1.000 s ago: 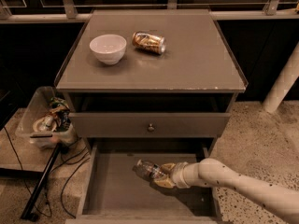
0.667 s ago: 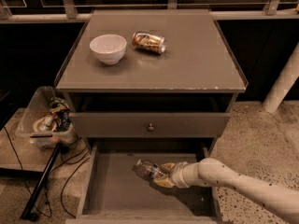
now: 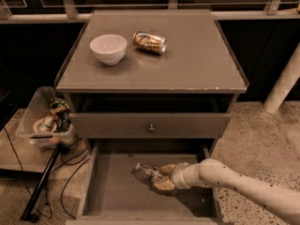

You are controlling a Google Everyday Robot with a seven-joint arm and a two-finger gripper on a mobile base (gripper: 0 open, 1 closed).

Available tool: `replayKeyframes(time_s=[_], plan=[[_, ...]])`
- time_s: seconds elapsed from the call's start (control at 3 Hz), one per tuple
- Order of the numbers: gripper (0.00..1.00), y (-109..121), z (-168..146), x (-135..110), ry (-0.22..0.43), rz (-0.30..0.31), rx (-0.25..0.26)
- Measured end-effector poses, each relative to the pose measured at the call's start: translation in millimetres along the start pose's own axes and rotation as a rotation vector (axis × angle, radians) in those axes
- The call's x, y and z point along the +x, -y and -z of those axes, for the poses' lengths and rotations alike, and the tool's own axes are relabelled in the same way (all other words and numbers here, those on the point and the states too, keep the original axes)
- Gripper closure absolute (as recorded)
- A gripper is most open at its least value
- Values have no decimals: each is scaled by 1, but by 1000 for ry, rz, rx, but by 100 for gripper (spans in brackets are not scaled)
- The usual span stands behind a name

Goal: Place water bottle into middle drawer

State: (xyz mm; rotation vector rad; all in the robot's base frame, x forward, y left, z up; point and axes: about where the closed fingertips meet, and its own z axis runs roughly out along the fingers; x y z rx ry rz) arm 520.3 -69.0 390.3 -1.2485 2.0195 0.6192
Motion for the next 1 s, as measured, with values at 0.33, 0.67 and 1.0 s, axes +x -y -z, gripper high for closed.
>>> replayKeyframes(time_s=[0.33,0.67,1.0], plan=[[13,0,0,0,0,0,0],[0,0,0,0,0,0,0],[0,0,0,0,0,0,0]])
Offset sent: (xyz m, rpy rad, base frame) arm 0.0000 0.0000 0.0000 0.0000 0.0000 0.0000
